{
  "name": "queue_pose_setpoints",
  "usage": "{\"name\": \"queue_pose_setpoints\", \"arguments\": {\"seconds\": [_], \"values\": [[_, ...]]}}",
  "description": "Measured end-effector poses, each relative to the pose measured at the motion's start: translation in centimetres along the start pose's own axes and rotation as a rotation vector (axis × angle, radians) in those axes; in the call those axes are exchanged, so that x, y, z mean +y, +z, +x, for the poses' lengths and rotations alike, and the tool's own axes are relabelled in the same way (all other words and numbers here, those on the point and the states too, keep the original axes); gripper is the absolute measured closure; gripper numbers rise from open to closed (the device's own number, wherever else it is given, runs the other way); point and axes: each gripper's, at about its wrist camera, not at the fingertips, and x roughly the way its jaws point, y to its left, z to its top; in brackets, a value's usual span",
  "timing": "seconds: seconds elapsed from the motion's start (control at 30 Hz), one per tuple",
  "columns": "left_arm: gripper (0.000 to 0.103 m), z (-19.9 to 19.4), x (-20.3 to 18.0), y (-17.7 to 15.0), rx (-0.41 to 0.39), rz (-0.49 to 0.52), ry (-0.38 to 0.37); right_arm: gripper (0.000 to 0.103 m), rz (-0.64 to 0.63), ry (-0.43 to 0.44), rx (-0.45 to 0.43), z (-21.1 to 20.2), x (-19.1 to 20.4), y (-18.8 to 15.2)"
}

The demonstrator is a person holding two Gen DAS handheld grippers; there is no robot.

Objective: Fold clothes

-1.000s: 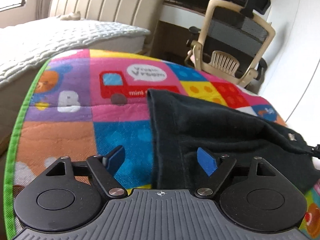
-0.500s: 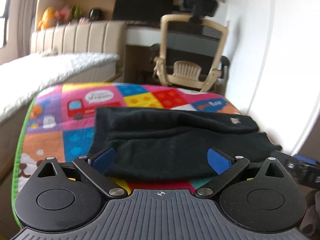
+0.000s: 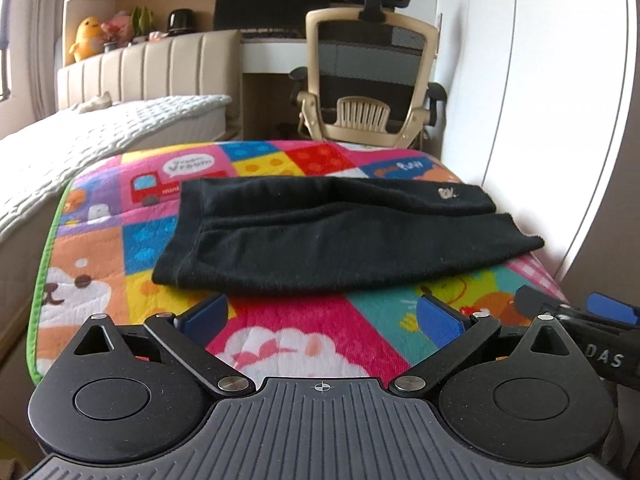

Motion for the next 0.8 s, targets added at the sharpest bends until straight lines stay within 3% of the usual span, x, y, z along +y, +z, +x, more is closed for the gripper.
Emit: {"name": "queue_pose_setpoints", "arguments": {"seconds": [0.17,0.8], "values": [[0.000,0.8,0.2,-0.4,0.050,-0.014,-0.008,0.000,-0.019,0.014,0.030,0.3,0.3,-0.3],[0.000,1.2,0.7,-1.0,0.094,-0.037,-0.010,0.000,-0.029,0.024,0.100,1.1,0.3,-0.9]]}}
